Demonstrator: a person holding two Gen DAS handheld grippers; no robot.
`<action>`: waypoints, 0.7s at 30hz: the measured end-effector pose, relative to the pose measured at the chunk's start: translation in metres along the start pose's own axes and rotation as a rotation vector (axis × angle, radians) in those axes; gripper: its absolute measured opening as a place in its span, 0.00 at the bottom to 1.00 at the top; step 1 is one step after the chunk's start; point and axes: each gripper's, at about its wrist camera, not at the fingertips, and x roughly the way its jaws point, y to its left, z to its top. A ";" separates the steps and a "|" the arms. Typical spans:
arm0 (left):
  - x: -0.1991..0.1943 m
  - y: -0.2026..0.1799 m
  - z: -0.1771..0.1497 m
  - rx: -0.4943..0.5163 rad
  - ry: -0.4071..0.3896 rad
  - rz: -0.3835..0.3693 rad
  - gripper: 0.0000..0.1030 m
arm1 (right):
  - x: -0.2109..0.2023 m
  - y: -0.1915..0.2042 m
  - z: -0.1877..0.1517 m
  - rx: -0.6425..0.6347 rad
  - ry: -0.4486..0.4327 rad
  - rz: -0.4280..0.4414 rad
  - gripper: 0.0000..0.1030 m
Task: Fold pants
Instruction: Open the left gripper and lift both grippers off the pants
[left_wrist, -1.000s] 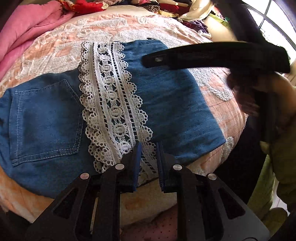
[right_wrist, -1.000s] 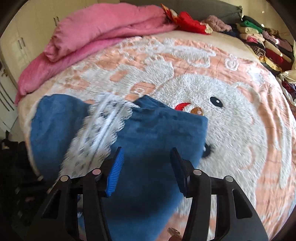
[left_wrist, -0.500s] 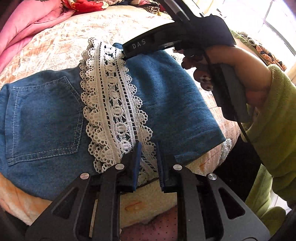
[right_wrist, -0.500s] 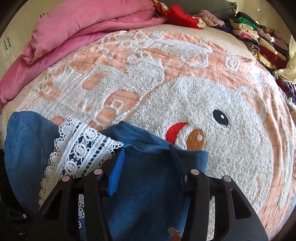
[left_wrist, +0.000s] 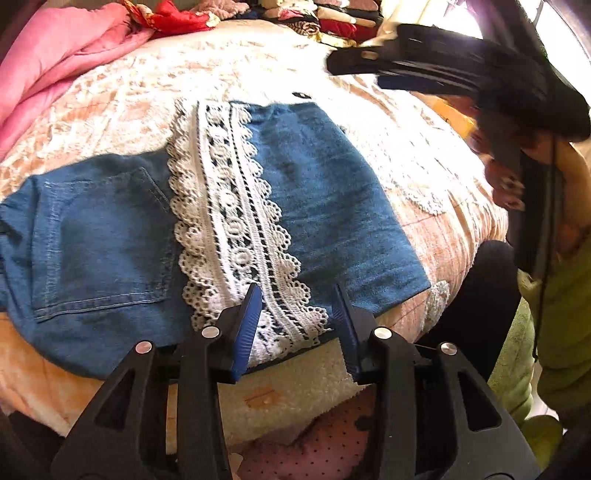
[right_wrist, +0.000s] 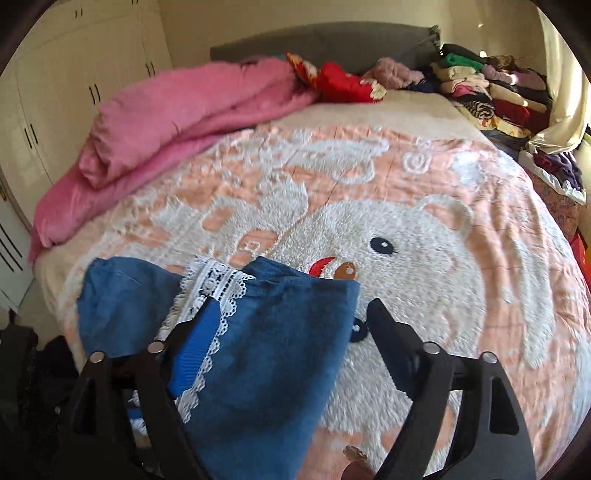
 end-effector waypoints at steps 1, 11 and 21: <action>-0.005 0.000 0.002 -0.003 -0.006 0.004 0.34 | -0.008 0.000 -0.002 0.007 -0.011 -0.003 0.86; -0.035 0.004 0.003 -0.025 -0.077 0.067 0.63 | -0.052 0.006 -0.012 0.032 -0.090 -0.005 0.95; -0.068 0.022 0.004 -0.060 -0.162 0.144 0.79 | -0.071 0.033 -0.005 -0.025 -0.132 0.010 0.95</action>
